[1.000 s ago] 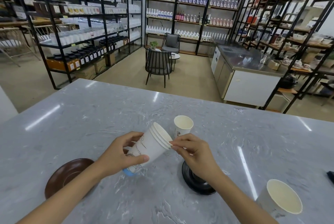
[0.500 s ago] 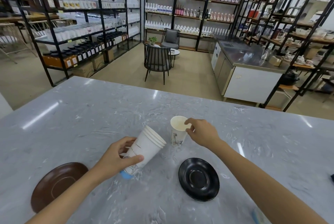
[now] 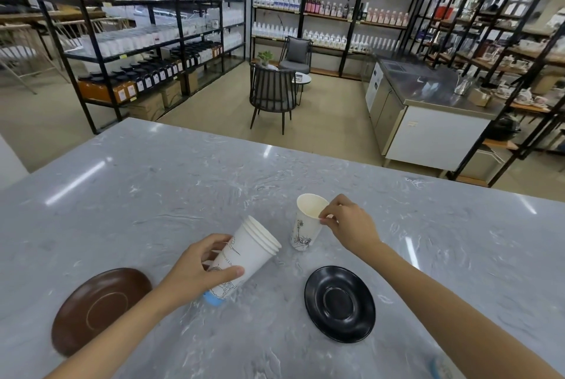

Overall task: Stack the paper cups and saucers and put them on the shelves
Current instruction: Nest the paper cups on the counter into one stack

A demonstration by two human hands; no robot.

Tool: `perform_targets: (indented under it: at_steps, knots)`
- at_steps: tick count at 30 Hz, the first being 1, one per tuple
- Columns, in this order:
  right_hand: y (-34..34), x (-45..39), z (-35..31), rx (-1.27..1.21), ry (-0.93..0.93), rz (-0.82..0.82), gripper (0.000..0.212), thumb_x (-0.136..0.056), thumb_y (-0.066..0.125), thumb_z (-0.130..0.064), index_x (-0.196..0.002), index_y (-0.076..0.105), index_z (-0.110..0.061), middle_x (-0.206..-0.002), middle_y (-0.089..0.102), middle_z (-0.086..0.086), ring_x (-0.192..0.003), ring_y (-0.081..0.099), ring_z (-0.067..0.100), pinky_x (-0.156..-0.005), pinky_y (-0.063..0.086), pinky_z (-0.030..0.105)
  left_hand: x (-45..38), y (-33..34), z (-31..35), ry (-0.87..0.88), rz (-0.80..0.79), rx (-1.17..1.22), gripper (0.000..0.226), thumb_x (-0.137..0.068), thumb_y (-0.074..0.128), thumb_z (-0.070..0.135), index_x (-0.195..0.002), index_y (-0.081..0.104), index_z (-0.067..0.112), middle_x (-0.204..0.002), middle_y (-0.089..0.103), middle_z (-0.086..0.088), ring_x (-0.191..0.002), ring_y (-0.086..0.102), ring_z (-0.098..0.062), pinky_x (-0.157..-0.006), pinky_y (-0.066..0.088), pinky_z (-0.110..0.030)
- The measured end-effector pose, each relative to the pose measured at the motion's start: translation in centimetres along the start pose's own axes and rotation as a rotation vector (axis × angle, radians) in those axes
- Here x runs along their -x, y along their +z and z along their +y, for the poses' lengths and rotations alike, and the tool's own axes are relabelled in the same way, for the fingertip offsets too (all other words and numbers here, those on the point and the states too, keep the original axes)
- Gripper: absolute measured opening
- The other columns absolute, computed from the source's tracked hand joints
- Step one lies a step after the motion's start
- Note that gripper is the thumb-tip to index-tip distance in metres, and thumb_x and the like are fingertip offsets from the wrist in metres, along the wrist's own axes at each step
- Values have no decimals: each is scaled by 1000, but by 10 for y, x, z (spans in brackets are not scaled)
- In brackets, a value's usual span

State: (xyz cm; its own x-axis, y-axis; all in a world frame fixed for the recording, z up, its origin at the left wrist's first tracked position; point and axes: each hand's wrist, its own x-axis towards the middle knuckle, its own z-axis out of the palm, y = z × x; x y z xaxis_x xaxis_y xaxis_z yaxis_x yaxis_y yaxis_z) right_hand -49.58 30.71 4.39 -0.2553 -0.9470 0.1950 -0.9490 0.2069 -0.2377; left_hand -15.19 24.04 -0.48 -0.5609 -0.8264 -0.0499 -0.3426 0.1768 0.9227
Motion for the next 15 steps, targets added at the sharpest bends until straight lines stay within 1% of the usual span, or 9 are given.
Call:
perform_targets:
  at_steps: [3,5,7,9,11,13,15]
  knots:
    - [-14,6,-2,-74,1,58,13,-94,71,-29,-101,78,-22,-109,71,-5,-94,69,24,-72,56,38,0,-4,3,6,-6,-15,61,-69,95,35,-122,65,38,-117,73,19,-111,68,-1,-84,56,-20]
    - [-29,11,-5,-120,1,99,10,-91,74,-30,-98,80,-24,-103,74,-6,-91,68,21,-72,57,39,1,-6,6,15,9,-9,68,-61,94,47,-122,65,37,-116,73,19,-109,69,-2,-84,56,-22]
    - [-46,18,-8,-180,-2,131,8,-90,77,-30,-95,81,-25,-99,76,-6,-88,69,19,-73,57,41,1,-9,8,25,26,1,73,-55,91,53,-122,67,35,-116,73,19,-109,70,-4,-88,56,-25]
    - [-62,24,-11,-256,-1,145,7,-88,78,-29,-93,81,-25,-96,78,-7,-85,69,15,-75,57,39,1,-11,11,40,25,-6,74,-56,91,55,-123,66,37,-117,73,19,-111,69,-4,-92,57,-29]
    - [-78,31,-14,-371,2,153,4,-87,80,-28,-90,80,-25,-90,78,-11,-82,70,8,-74,56,32,2,-13,13,61,27,-19,74,-56,91,56,-124,66,38,-119,73,19,-113,68,-3,-94,56,-31]
    - [-93,38,-18,-469,5,166,4,-85,82,-27,-85,78,-29,-81,76,-15,-76,69,4,-69,56,26,4,-12,17,83,29,-36,73,-57,91,57,-124,65,40,-121,73,18,-114,68,-4,-95,57,-33]
    - [-106,47,-23,-550,7,181,11,-84,83,-25,-82,75,-32,-74,74,-15,-73,69,3,-63,58,25,5,-11,23,109,32,-52,73,-58,91,57,-124,64,41,-123,72,18,-116,67,-5,-95,57,-35]
